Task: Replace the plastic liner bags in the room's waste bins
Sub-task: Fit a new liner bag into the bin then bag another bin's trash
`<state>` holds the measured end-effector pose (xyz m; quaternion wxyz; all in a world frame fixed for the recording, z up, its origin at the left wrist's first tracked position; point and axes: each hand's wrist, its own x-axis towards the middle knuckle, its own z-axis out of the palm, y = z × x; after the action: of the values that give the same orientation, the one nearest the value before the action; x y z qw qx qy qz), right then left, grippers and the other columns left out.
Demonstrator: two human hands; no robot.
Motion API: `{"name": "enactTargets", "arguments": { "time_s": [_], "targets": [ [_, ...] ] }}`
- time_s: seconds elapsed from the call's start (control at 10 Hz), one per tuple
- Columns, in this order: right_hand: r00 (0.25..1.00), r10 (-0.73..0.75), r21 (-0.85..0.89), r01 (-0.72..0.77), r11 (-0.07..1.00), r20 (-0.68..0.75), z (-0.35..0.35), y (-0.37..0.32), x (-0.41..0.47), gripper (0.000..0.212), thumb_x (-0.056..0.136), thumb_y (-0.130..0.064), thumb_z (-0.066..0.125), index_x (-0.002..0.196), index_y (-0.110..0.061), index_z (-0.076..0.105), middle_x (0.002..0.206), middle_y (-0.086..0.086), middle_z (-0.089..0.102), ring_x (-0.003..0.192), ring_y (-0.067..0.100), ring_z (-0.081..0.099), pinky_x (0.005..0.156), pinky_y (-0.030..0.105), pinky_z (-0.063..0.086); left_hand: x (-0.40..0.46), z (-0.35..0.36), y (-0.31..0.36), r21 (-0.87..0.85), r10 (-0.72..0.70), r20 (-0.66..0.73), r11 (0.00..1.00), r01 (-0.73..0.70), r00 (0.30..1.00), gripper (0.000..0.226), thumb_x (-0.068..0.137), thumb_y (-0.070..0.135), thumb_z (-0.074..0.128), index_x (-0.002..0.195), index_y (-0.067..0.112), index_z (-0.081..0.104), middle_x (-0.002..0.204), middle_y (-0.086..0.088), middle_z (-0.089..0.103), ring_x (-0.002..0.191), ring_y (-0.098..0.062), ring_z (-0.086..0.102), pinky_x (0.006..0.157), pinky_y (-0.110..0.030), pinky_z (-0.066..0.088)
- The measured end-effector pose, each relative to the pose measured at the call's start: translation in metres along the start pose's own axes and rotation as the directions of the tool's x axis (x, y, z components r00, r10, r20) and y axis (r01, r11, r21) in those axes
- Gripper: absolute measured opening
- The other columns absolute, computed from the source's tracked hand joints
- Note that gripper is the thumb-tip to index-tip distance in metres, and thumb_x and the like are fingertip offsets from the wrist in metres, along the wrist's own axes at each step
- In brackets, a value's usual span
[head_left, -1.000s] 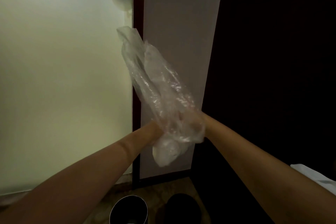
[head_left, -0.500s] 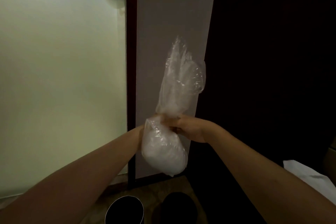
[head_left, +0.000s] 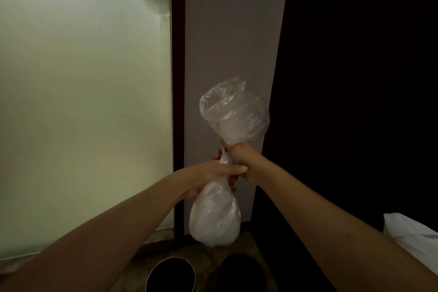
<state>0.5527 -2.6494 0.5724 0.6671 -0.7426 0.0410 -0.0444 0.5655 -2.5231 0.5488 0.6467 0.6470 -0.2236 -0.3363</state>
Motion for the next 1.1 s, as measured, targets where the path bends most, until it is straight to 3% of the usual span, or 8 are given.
{"name": "enactTargets", "arguments": {
  "time_s": [0.2,0.3,0.4,0.6,0.8,0.9,1.0,1.1],
  "targets": [
    [0.991,0.079,0.398,-0.116,0.91,0.109,-0.014,0.001,0.013,0.028,0.096,-0.03,0.065,0.075,-0.018,0.051,0.051,-0.006,0.037,0.045,0.008,0.042,0.062,0.027,0.051,0.003,-0.009,-0.008,0.055,-0.026,0.054,0.998,0.023,0.998,0.022,0.097,0.038,0.063,0.082,0.021,0.06,0.099,-0.009,0.064,0.087,-0.02,0.063,0.092,-0.039,0.047],
    [0.996,0.072,0.521,-0.09,0.849,0.055,-0.028,-0.01,0.017,0.032,0.093,-0.028,0.068,0.066,-0.02,0.052,0.053,-0.009,0.026,0.04,0.007,0.025,0.048,0.022,0.045,0.008,-0.02,-0.017,-0.01,-0.048,0.148,0.999,0.05,0.988,0.032,0.086,0.042,0.076,0.075,0.016,0.06,0.078,-0.01,0.066,0.07,-0.019,0.064,0.079,-0.034,0.054],
    [0.994,0.109,0.653,-0.081,0.753,-0.002,-0.046,-0.013,0.019,0.039,0.096,-0.029,0.065,0.06,-0.022,0.051,0.051,-0.009,0.023,0.037,0.007,0.02,0.042,0.02,0.037,0.016,-0.031,-0.026,-0.024,-0.038,0.16,0.999,0.042,0.986,0.041,0.074,0.048,0.084,0.068,0.015,0.06,0.052,0.001,0.048,0.045,-0.011,0.047,0.065,-0.028,0.051],
    [0.992,0.101,0.769,-0.01,0.639,-0.071,-0.068,-0.015,0.025,0.048,0.099,-0.041,0.054,0.058,-0.023,0.037,0.05,-0.009,0.023,0.037,0.006,0.019,0.042,0.019,0.032,0.011,-0.032,-0.024,0.112,0.027,0.102,0.993,-0.038,0.994,0.04,0.089,0.048,0.07,0.068,0.019,0.053,0.062,0.0,0.04,0.053,-0.01,0.037,0.059,-0.02,0.042],
    [0.983,0.078,0.88,0.113,0.461,-0.167,-0.068,-0.017,0.024,0.031,0.099,-0.031,0.053,0.073,-0.014,0.054,0.051,-0.006,0.041,0.039,0.008,0.039,0.047,0.022,0.046,0.019,-0.032,-0.022,0.033,0.092,0.037,0.995,-0.094,0.995,0.034,0.093,0.042,0.063,0.07,0.019,0.053,0.061,0.002,0.039,0.053,-0.009,0.036,0.056,-0.02,0.041],
    [0.998,0.049,0.818,-0.003,0.576,-0.031,-0.052,-0.005,0.017,0.046,0.088,-0.053,0.066,0.096,-0.007,0.067,0.079,0.005,0.068,0.072,0.018,0.067,0.071,0.033,0.056,0.028,-0.026,-0.015,0.018,0.1,0.002,0.995,-0.1,0.995,0.044,0.097,0.04,0.06,0.056,0.024,0.055,0.056,0.003,0.038,0.048,-0.009,0.036,0.053,-0.021,0.04],
    [0.996,0.026,0.736,-0.076,0.673,0.08,-0.033,0.008,0.01,0.058,0.095,-0.055,0.053,0.125,-0.006,0.06,0.108,0.009,0.075,0.099,0.021,0.073,0.081,0.035,0.057,0.032,-0.026,-0.004,-0.03,0.124,-0.016,0.992,-0.125,0.992,0.045,0.097,0.04,0.06,0.055,0.023,0.057,0.056,0.001,0.039,0.047,-0.01,0.038,0.051,-0.022,0.041],
    [1.0,-0.008,0.714,-0.016,0.7,0.03,-0.022,0.006,0.008,0.044,0.102,-0.049,0.043,0.112,-0.01,0.061,0.091,0.005,0.074,0.087,0.018,0.073,0.075,0.031,0.053,0.032,-0.029,0.001,-0.039,0.131,-0.009,0.991,-0.131,0.991,0.044,0.097,0.041,0.062,0.057,0.022,0.059,0.059,0.0,0.041,0.05,-0.011,0.04,0.055,-0.024,0.044]
  ]
}}
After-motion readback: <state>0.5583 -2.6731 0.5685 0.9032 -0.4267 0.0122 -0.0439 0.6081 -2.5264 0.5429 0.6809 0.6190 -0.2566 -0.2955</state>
